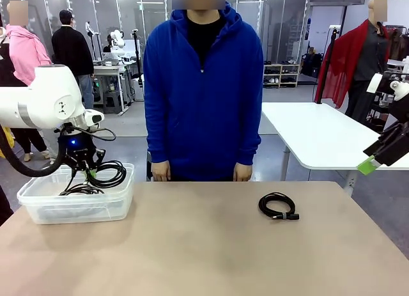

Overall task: Organize and store the cables.
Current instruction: Place the USB Extension Cable into the Organizing box.

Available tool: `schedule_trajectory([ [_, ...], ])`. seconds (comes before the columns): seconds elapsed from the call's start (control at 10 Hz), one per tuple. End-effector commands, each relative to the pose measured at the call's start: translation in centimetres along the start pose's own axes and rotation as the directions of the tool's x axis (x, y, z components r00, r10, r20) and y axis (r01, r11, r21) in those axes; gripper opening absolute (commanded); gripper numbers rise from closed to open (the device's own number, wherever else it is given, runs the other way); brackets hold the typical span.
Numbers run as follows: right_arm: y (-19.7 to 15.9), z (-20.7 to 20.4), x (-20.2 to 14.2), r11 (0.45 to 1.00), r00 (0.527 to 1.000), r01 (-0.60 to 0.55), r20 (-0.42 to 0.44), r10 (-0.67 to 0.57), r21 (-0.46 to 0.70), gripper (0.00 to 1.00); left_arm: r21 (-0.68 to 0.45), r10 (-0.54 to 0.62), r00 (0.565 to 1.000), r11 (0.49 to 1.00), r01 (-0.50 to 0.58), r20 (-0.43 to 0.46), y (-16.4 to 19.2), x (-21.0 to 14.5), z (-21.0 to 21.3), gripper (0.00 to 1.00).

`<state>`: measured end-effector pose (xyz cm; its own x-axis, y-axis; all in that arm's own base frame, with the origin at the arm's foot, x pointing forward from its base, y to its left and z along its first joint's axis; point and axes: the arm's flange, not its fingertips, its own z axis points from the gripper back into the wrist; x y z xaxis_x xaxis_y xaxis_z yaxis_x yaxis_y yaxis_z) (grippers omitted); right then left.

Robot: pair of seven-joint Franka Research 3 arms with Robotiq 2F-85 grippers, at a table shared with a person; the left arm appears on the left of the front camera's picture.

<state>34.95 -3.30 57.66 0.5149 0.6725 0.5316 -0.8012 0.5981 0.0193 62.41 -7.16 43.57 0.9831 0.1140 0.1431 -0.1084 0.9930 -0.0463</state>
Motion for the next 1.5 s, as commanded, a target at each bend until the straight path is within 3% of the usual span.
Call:
schedule_trajectory([
  [0.0, 0.1, 0.0, 0.0, 1.000, 1.000, -0.008, 0.011, 0.007, 0.012, 1.00, -0.015, 0.022, 1.000, 1.000, -0.022, 0.008, 0.1, 0.5, -0.8, 0.14],
  [0.8, 0.1, 0.0, 0.0, 1.000, 1.000, -0.008, 0.011, 0.007, 0.012, 1.00, 0.015, 0.056, 0.998, 0.998, -0.055, -0.017, 0.2, 0.4, -5.5, 0.14],
  [1.0, 0.1, 0.0, 0.0, 1.000, 1.000, -0.008, 0.011, 0.007, 0.012, 1.00, 0.028, 0.061, 0.998, 0.998, -0.060, -0.029, 0.1, 0.1, -5.3, 0.26],
  [1.3, 0.1, 0.0, 0.0, 1.000, 1.000, -0.008, 0.011, 0.007, 0.012, 1.00, 0.013, 0.033, 0.999, 0.999, -0.033, -0.019, -0.2, -0.3, -3.8, 0.58],
  [1.4, 0.1, 0.0, 0.0, 1.000, 1.000, -0.008, 0.011, 0.007, 0.012, 1.00, 0.019, 0.028, 0.999, 0.999, -0.027, -0.030, -0.7, -0.3, -3.8, 0.63],
])
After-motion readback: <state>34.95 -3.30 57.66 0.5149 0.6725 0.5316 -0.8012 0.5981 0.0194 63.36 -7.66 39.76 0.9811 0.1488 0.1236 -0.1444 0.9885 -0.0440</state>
